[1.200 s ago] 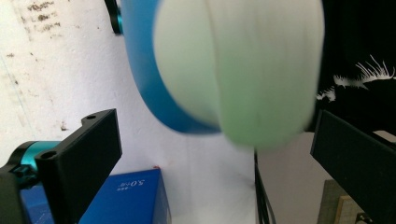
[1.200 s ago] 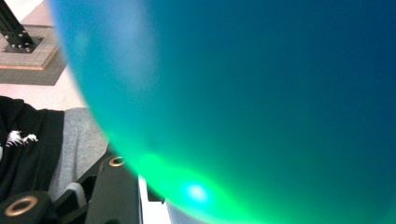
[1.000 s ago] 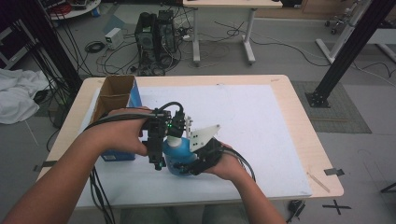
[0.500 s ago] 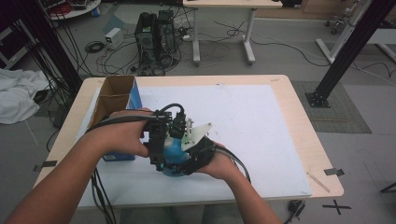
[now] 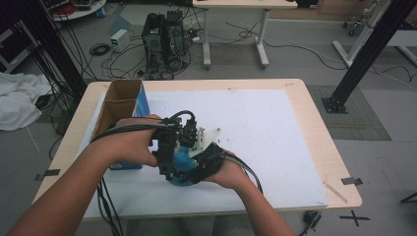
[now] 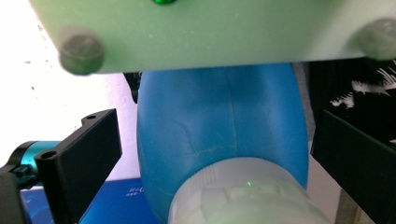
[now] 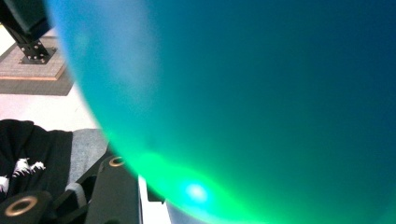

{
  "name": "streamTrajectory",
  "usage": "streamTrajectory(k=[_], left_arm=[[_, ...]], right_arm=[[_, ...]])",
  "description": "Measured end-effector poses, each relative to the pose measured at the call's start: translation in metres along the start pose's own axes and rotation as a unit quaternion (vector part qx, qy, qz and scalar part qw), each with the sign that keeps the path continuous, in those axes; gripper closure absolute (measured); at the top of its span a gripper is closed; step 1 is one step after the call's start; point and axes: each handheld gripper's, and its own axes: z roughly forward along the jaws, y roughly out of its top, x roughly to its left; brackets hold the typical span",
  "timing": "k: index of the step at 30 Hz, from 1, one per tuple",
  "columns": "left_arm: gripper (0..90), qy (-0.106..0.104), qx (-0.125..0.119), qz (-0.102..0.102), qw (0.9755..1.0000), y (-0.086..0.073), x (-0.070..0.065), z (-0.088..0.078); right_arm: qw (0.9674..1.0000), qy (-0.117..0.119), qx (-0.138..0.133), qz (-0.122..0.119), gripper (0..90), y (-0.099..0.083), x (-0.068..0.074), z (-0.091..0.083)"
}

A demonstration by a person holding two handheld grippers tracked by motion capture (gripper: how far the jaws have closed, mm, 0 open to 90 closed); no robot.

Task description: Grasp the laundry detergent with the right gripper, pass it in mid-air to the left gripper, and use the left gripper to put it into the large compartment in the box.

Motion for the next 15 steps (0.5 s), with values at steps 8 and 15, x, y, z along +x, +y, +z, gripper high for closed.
streamTrajectory(k=[8,15], left_arm=[[7.6,-0.004,0.011,-0.001,0.9999,0.0015,-0.0004,0.0004],[12.2,0.01,0.008,-0.003,0.9999,0.0025,0.0003,0.0019]], right_arm=[[1.0,-0.001,0.0,-0.004,45.6,0.0008,-0.0018,0.0003],[1.0,0.0,0.001,-0.005,45.5,0.0009,-0.003,-0.0001]])
